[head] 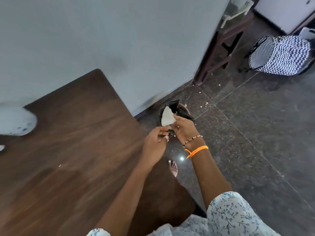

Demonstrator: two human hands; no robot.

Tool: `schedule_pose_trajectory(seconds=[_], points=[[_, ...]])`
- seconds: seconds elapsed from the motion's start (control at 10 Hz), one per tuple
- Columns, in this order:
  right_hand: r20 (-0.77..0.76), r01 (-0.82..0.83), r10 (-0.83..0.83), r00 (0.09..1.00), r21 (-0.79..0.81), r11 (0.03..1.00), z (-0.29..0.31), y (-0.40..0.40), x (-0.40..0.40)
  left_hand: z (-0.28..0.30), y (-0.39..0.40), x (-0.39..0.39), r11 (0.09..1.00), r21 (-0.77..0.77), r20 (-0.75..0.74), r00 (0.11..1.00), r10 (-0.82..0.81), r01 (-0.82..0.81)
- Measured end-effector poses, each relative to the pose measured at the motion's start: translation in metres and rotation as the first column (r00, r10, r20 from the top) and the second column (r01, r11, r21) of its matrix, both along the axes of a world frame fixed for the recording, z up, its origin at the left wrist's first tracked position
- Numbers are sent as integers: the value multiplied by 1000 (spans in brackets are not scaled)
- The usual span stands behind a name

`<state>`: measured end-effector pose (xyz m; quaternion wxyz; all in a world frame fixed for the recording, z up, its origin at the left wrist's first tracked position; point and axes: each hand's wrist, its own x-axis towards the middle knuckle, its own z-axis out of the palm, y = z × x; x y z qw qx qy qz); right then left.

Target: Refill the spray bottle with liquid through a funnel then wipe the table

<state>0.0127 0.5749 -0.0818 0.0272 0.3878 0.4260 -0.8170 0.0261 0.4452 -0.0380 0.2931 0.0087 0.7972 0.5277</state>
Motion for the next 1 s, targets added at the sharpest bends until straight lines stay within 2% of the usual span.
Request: schedule_pose_trajectory(seconds=[0.1, 0.2, 0.4, 0.6, 0.7, 0.8, 0.9, 1.0], points=[[161, -33, 0, 987, 201, 979, -34, 41, -17, -23, 46, -34, 998, -61, 98, 995, 15, -9], [263, -3, -74, 962, 282, 959, -73, 77, -34, -59, 88, -69, 990, -142, 149, 989, 5, 17], [492, -130, -95, 866, 404, 906, -183, 124, -64, -154, 135, -125, 977, -203, 394, 919, 27, 58], [613, -221, -56, 788, 366, 904, -276, 140, -87, -247, 145, -144, 951, -302, 484, 869, 100, 58], [643, -231, -20, 766, 304, 924, -310, 144, -94, -275, 148, -150, 954, -297, 505, 854, 123, 38], [601, -150, -1, 800, 202, 968, -326, 146, -99, -293, 152, -156, 956, -293, 503, 851, 153, 2], [585, -50, 23, 811, 31, 998, -322, 151, -99, -298, 155, -157, 957, -291, 499, 853, 152, 0], [571, 70, -1, 821, -98, 993, -315, 151, -90, -293, 155, -152, 958, -285, 504, 844, 184, -38]])
